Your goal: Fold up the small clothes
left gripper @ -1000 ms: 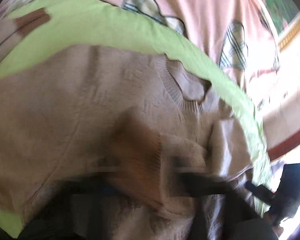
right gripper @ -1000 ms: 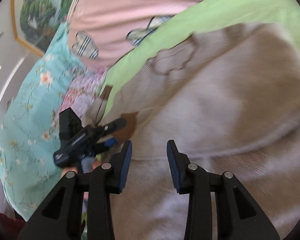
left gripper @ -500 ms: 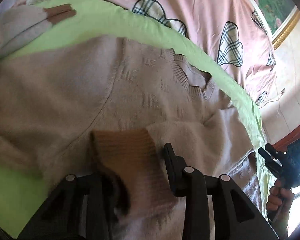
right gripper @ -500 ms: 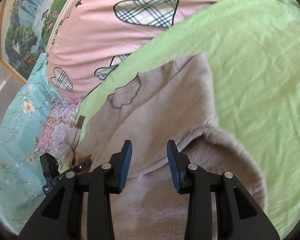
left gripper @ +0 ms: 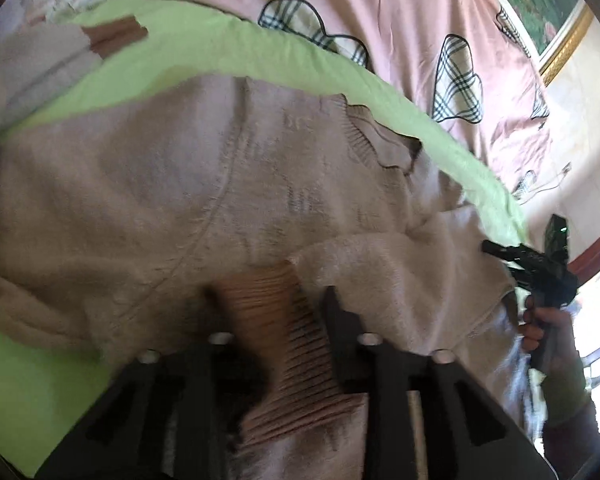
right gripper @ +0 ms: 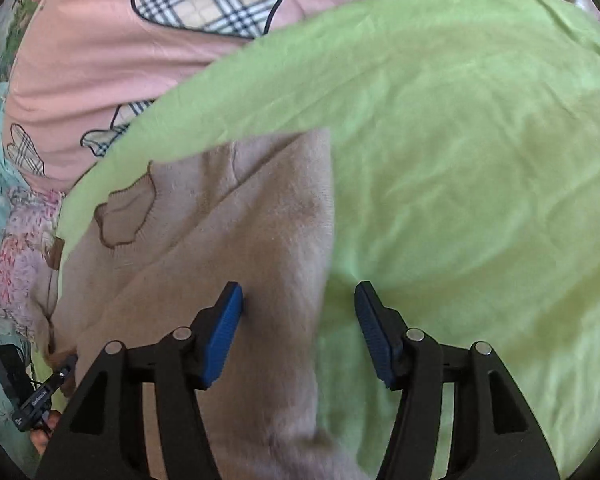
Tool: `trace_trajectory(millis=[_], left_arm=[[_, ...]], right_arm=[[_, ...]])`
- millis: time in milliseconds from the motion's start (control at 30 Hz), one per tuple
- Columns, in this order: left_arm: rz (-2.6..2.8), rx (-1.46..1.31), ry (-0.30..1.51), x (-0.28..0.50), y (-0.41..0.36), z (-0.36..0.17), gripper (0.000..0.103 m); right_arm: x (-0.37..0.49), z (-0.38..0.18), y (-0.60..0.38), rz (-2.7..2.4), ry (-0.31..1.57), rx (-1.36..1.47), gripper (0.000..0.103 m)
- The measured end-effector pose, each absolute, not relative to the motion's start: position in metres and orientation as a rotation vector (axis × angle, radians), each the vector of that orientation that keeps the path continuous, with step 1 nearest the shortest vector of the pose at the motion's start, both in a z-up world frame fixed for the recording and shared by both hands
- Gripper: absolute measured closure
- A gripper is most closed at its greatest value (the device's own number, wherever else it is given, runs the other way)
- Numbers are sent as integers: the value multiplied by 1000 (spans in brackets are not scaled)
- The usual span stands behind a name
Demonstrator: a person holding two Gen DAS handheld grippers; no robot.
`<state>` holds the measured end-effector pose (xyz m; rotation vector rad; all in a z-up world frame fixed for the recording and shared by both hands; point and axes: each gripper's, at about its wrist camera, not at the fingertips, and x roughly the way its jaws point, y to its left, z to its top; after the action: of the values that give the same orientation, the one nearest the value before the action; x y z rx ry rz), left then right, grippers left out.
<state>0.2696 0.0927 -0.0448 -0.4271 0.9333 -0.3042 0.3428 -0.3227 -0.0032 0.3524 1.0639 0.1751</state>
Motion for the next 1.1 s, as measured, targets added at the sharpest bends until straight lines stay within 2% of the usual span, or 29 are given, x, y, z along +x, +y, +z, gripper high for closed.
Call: trace_trajectory(millis=[33, 67, 100, 133, 267, 533, 667, 733, 833, 867, 933, 1000, 1033, 1067, 1100], left_arm=[[-311, -419, 933, 273, 89, -45, 75], [-313, -394, 927, 276, 85, -45, 92], [-315, -372, 923, 278, 81, -43, 100], [-307, -346, 911, 278, 76, -40, 100], [-289, -268, 787, 268, 67, -11, 100], [-213, -231, 871, 284, 68, -38, 99], [-207, -202, 897, 277, 73, -41, 94], [-188, -176, 900, 268, 77, -40, 89], [-172, -170, 903, 254, 82, -38, 87], [-154, -170, 911, 247, 87, -36, 82], [-130, -182, 914, 237, 94, -30, 73], [-90, -191, 892, 227, 107, -19, 63], [-68, -192, 874, 225, 114, -12, 62], [-42, -188, 858, 224, 121, -5, 53], [-9, -179, 843, 225, 126, 2, 36]], right_arm=[[344, -3, -321, 187, 1059, 345, 43], [344, -3, -319, 195, 1056, 340, 44], [345, -2, -317, 205, 1056, 330, 53], [345, -3, -313, 220, 1067, 309, 91], [340, 22, -324, 179, 966, 278, 95], [342, -2, -324, 121, 1001, 187, 95], [341, -1, -324, 105, 1010, 184, 92], [333, 7, -324, 88, 1003, 212, 80], [307, 25, -321, 130, 951, 270, 69], [298, 28, -319, 146, 940, 280, 66], [275, 35, -312, 199, 920, 310, 50], [255, 35, -303, 271, 921, 343, 49], [248, 32, -297, 299, 934, 358, 49], [242, 29, -292, 319, 945, 370, 49], [235, 25, -287, 337, 959, 381, 49]])
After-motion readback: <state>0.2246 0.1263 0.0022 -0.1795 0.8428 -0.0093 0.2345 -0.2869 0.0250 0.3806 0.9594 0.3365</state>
